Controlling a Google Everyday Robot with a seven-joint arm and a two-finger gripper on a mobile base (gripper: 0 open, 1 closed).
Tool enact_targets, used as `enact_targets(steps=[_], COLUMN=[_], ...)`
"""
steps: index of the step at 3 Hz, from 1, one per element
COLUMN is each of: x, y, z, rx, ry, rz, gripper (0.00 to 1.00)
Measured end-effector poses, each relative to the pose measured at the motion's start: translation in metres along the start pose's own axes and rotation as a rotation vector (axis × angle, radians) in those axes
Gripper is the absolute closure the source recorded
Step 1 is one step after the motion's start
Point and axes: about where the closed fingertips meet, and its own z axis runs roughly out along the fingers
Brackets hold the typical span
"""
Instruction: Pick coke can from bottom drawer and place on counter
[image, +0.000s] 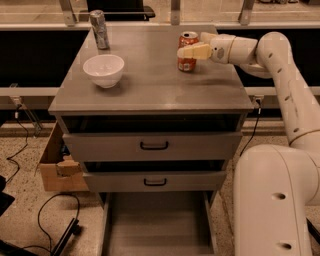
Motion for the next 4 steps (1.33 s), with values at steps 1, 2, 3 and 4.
enact_targets(steps=[1, 2, 3, 4], x=[-0.007, -0.059, -0.113, -0.154], y=[0.001, 0.016, 0.06, 0.104], z=[-0.001, -0.041, -0.107, -0.139], rx=[-0.006, 0.007, 0.027, 0.113], ry=[0.003, 0.078, 0.265, 0.452], rz=[-0.003, -0.059, -0.049, -0.022], gripper=[0.0, 0.0, 0.0, 0.0])
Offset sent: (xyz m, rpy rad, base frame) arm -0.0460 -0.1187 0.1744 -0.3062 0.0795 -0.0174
